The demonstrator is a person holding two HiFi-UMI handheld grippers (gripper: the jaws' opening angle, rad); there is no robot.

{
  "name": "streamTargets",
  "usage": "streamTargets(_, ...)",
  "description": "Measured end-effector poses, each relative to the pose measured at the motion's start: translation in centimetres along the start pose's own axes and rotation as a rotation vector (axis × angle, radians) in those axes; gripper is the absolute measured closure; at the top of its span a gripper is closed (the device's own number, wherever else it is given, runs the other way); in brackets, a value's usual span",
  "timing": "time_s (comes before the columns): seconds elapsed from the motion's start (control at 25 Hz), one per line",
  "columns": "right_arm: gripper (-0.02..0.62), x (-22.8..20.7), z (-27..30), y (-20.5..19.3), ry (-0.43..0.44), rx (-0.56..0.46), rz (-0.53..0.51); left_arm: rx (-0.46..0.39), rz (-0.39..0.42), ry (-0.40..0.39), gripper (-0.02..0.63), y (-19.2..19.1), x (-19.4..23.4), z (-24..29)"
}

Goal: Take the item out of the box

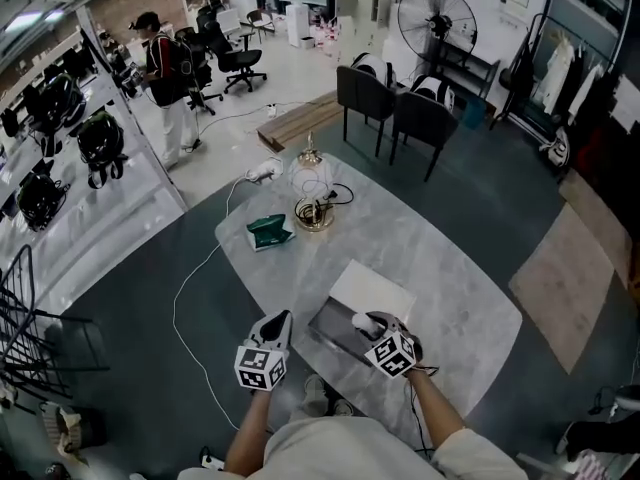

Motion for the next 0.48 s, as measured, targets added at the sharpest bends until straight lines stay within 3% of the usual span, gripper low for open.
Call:
streamTargets(0.24,0.417,-1.9,-2.1,1.6,-0.039,-0.158,0.215,-0.016,0.016,-0.012,0.591,1.1,-0.3,1.0)
streamTargets(0.48,0.417,-3.4,-4.0,3.2,-0.107,-0.301,0.336,-0.038,0.024,-0.021,0.591,2.2,-0.4,1.9)
Point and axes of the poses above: the fingertips, and each gripper's own axes: z forward along the fingers, x to its left, y out of its top, the point moved 7 cm from there along -z, backward along the fingers, and after that the axes turned 3 degrees about y, right-handed, at the moved point
